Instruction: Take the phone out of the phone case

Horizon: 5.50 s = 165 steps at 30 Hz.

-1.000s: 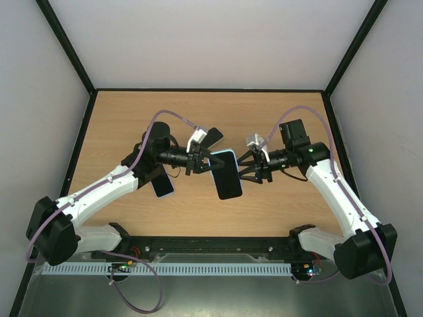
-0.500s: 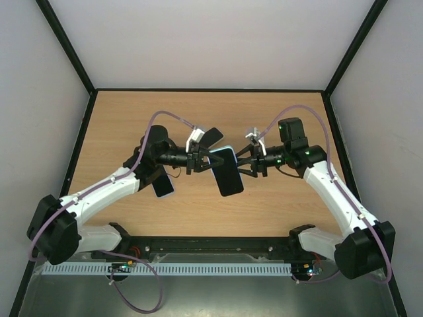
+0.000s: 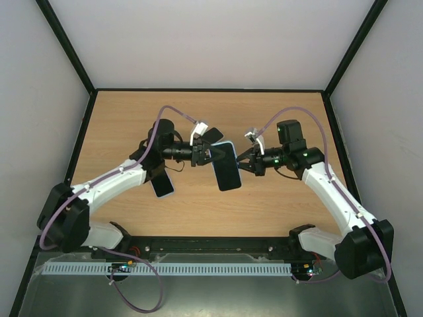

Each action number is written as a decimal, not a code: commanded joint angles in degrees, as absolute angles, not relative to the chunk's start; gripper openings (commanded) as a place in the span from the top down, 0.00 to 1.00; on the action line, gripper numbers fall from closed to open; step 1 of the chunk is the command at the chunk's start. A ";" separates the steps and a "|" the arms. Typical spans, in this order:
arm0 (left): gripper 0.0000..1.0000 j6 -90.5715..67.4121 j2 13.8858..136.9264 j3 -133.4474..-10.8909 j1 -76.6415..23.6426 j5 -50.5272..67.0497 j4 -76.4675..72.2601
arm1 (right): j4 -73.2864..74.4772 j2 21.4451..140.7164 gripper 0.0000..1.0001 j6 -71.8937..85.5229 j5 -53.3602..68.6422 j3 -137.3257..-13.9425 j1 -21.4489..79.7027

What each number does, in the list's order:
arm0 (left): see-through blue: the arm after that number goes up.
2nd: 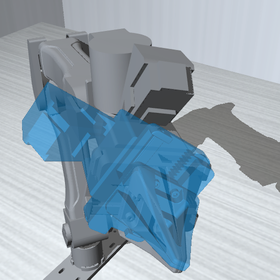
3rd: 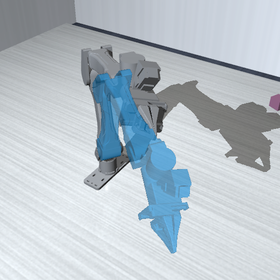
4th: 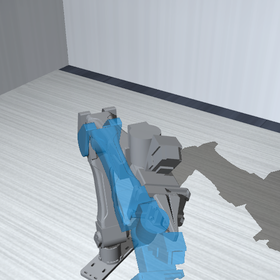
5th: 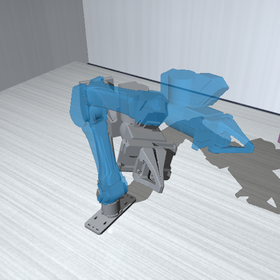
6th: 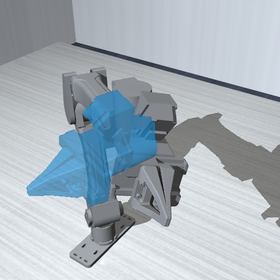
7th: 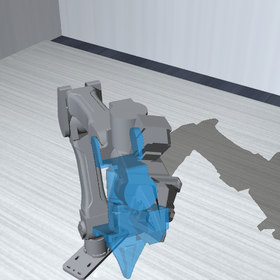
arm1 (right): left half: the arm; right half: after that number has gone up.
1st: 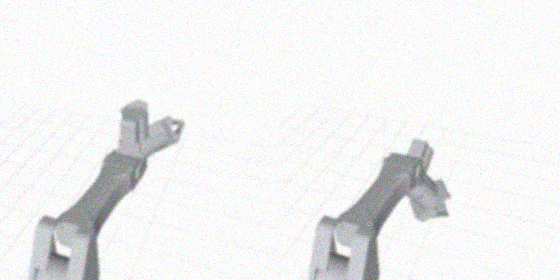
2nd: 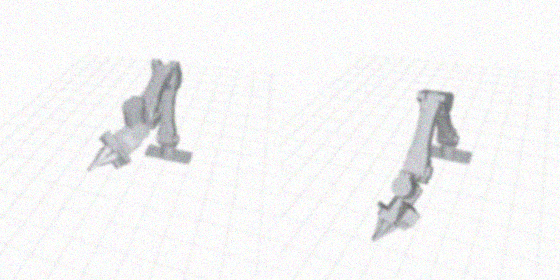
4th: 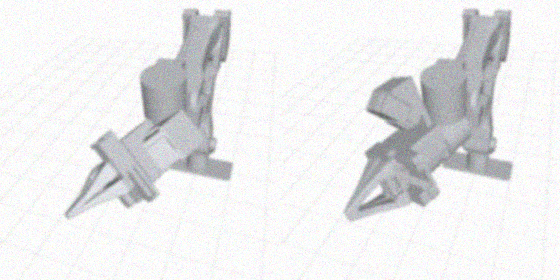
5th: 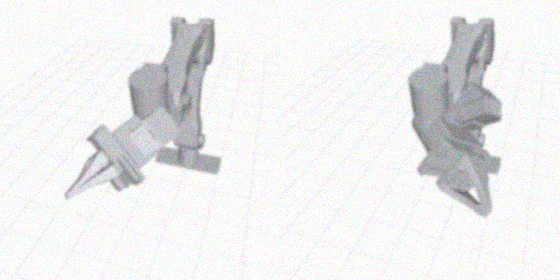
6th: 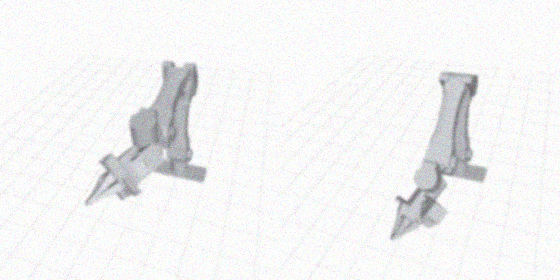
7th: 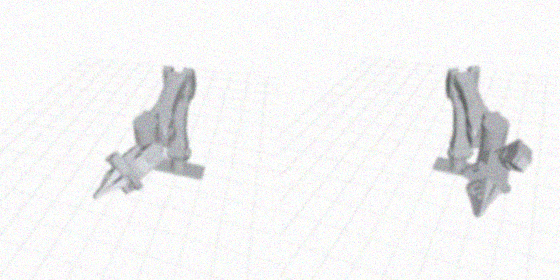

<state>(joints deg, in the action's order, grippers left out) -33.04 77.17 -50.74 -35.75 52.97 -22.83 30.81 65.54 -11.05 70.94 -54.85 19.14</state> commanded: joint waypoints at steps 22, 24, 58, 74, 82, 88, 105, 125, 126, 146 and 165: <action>0.29 -20.04 84.63 -49.32 -48.77 -8.41 -17.77 | 17.89 73.54 0.98 15.36 41.53 -41.74 9.82; 0.31 -15.20 84.39 -48.15 -54.03 -15.67 -16.13 | 18.70 75.64 0.98 15.59 40.36 -42.67 8.87; 0.39 21.50 114.15 -58.29 -71.27 -34.48 -28.79 | 23.60 93.62 0.98 13.72 41.42 -50.63 6.39; 0.65 30.72 121.43 -60.88 -71.35 -43.95 -43.20 | 24.23 93.76 0.98 13.54 42.68 -50.68 6.04; 0.95 34.05 121.30 -59.07 -71.96 -48.38 -52.51 | 24.97 92.82 0.98 14.90 38.80 -51.45 5.50; 0.97 31.93 117.78 -58.49 -72.25 -52.26 -56.03 | 25.35 90.59 0.98 14.90 35.01 -51.41 5.27; 0.97 13.49 93.78 -47.34 -75.36 -53.35 -38.99 | 35.59 93.30 0.98 -4.19 23.12 -66.48 -0.48; 0.97 22.03 101.05 -51.09 -70.86 -51.09 -36.99 | 55.67 119.40 0.68 -20.39 22.13 -96.76 -14.24; 0.97 22.02 102.53 -53.03 -70.28 -50.57 -35.02 | 54.35 118.22 0.64 -19.87 21.18 -95.93 -14.38; 0.97 24.92 131.03 -87.24 -63.61 -57.39 -6.88 | 43.68 87.13 0.56 -19.35 26.01 -66.90 -14.41; 0.69 18.08 136.41 -93.74 -60.07 -46.06 3.82 | 43.68 79.05 0.55 -14.32 28.34 -62.56 -14.41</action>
